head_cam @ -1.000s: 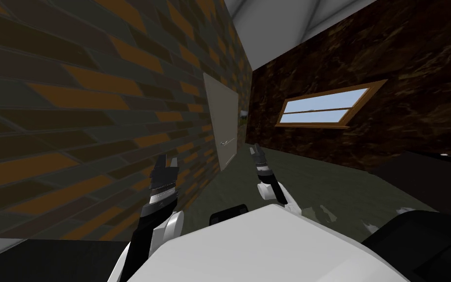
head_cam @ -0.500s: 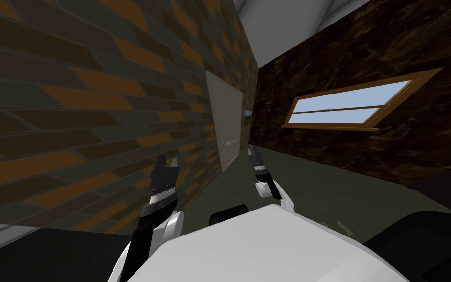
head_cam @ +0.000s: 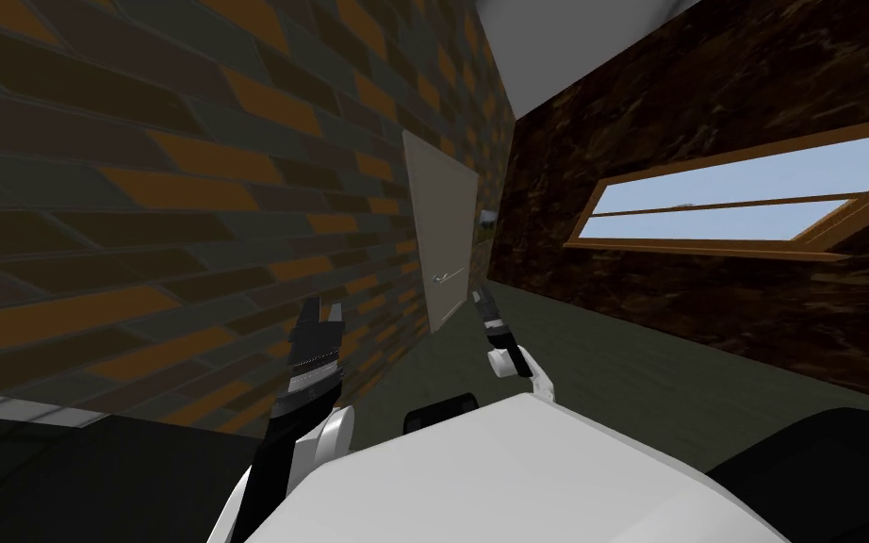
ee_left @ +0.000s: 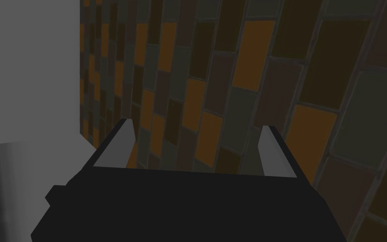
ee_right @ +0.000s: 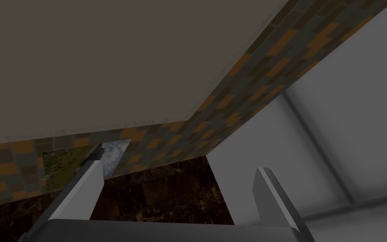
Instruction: Pull the door open
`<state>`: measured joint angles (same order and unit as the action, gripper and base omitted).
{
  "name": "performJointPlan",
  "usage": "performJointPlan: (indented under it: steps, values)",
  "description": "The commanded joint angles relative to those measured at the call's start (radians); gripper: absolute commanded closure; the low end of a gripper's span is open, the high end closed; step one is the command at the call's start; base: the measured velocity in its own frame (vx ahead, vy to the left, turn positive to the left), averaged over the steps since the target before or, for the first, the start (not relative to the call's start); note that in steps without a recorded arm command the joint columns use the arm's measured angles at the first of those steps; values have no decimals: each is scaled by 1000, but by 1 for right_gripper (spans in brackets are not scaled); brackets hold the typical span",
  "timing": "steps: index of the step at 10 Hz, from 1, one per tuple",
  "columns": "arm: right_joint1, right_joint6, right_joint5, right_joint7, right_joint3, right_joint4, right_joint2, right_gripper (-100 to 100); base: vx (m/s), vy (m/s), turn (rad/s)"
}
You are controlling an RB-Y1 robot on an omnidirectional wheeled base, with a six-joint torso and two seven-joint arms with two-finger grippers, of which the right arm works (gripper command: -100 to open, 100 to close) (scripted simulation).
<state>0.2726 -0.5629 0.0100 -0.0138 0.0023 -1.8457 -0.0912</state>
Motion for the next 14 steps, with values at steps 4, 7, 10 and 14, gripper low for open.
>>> performJointPlan:
  steps: [4,7,10,14]
  values:
    - [-47,-13,-18,-1,-1,102,-16,-100,48,-56,96]
    - [-90,-23,-36,1,4,200,-29,-100,50,-78,154]
    - [-135,-33,-54,3,8,301,-42,-100,70,-106,174]
    - [-181,-43,-73,5,13,403,-55,-100,52,-81,121]
